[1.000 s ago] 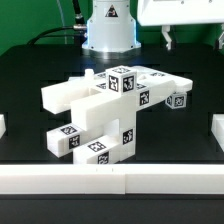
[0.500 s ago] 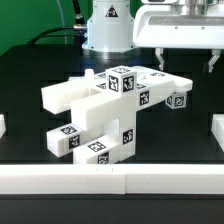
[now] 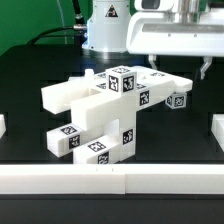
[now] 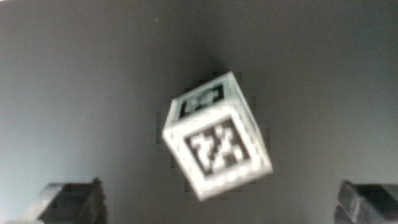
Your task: Assemble chair
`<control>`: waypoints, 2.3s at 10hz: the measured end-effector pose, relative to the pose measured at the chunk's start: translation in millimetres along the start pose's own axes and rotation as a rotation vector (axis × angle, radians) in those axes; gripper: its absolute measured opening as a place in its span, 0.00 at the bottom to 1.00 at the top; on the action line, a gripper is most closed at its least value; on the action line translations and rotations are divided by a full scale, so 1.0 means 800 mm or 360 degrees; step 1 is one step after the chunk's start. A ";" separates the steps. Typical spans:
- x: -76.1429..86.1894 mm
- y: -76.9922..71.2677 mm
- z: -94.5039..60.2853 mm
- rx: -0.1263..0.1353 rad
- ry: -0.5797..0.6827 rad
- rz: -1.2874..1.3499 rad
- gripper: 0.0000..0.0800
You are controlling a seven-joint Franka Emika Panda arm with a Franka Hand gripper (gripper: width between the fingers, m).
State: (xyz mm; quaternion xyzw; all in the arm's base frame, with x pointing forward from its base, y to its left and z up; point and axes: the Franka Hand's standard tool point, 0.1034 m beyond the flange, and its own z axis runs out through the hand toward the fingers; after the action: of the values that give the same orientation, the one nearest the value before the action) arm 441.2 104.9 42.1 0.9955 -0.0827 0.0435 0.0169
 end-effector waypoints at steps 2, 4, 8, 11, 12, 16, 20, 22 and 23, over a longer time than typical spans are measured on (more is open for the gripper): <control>-0.004 0.001 0.015 -0.0025 0.0003 -0.0018 0.81; -0.009 -0.002 0.022 -0.0036 -0.0010 -0.0034 0.81; -0.015 0.000 0.038 -0.0062 -0.0034 -0.0051 0.81; -0.019 0.003 0.044 -0.0074 -0.0047 -0.0055 0.81; -0.019 0.003 0.044 -0.0075 -0.0048 -0.0055 0.81; -0.019 0.003 0.043 -0.0074 -0.0047 -0.0055 0.36; -0.017 0.003 0.041 -0.0070 -0.0044 -0.0056 0.36; -0.015 -0.001 0.024 -0.0040 -0.0029 -0.0045 0.36; -0.015 -0.006 0.009 -0.0017 -0.0045 -0.0037 0.36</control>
Offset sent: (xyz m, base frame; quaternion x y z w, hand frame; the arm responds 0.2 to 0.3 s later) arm 0.0000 0.0069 -0.0099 -0.0098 0.0013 0.0043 0.9999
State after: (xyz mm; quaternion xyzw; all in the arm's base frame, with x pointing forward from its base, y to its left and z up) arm 431.0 111.0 33.9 0.9968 -0.0715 0.0287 0.0217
